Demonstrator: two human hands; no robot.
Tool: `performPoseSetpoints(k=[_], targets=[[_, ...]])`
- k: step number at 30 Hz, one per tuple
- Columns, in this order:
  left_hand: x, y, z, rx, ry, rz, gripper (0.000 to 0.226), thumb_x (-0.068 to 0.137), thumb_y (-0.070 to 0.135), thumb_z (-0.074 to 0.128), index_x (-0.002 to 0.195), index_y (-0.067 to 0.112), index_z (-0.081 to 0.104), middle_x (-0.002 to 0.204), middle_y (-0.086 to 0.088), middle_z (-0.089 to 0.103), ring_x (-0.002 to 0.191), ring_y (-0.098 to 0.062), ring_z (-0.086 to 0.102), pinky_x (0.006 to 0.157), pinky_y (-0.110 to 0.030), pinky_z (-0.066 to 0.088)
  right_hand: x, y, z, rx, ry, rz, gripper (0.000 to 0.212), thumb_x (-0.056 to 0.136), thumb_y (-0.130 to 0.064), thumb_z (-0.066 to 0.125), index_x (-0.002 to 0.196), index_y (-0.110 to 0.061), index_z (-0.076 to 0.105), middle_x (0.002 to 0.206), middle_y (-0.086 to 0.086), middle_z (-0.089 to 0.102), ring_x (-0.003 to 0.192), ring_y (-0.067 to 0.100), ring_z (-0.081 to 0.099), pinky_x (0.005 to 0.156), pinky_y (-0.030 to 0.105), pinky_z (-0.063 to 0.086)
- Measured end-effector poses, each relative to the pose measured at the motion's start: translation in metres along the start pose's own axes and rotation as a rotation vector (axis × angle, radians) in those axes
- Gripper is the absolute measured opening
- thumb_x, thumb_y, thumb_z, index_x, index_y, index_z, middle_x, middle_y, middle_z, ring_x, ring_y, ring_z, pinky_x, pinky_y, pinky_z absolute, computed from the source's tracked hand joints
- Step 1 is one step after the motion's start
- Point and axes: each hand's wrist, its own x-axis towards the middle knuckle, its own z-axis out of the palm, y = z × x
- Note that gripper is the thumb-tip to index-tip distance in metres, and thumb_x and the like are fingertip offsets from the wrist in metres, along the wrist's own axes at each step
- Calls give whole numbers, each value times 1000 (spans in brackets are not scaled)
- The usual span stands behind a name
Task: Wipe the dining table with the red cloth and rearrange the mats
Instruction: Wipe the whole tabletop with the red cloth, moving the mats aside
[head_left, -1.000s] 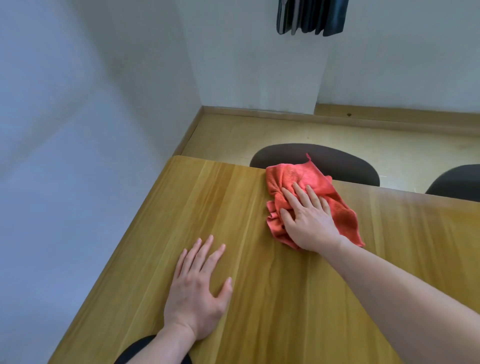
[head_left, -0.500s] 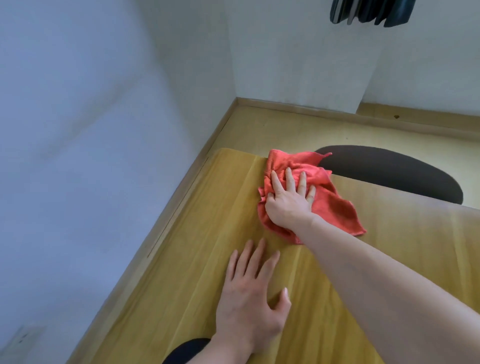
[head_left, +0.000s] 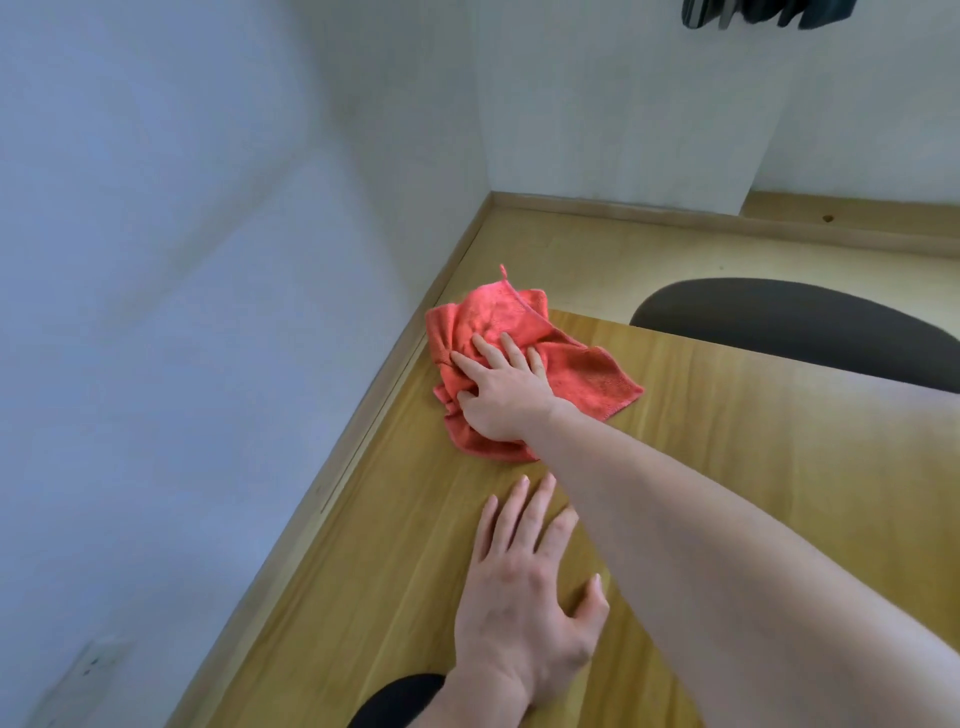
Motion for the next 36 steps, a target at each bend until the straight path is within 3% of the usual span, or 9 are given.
performPoseSetpoints(k=[7,12,23,30,36], targets=[[-2,8,-3,27,33,-16,69,92,61,40,157,41,28,166,18,18,155,-1,-2,129,-37,4,-67,62,13,61,147,10,58,103,-48,30,160,-40,21,170,-10,7,157,21,-8,125,49,-8],[-1,6,-2,65,21,-11,68,93,62,38,157,41,29,169,19,8,155,0,-7,129,-38,5,-124,117,6,51,190,84,58,103,-51,26,160,-41,17,170,-13,5,157,17,-10,126,48,-8],[-2,6,1,64,18,-25,67,95,61,33,158,42,23,168,20,6,154,2,-6,129,-37,3,-241,217,-8,0,274,306,57,104,-55,21,160,-43,13,169,-17,3,156,11,-12,127,44,-6],[-1,4,2,73,23,-15,67,96,62,32,158,41,21,169,19,6,155,0,-6,129,-38,3,-241,209,-4,0,300,467,57,104,-51,23,160,-43,14,170,-14,2,156,15,-12,126,48,-7],[0,3,1,77,14,-14,68,96,63,29,159,42,17,169,18,1,155,-1,-11,129,-40,2,-202,166,1,81,257,635,62,104,-47,21,162,-38,2,170,-3,-13,154,27,-22,122,55,-14]])
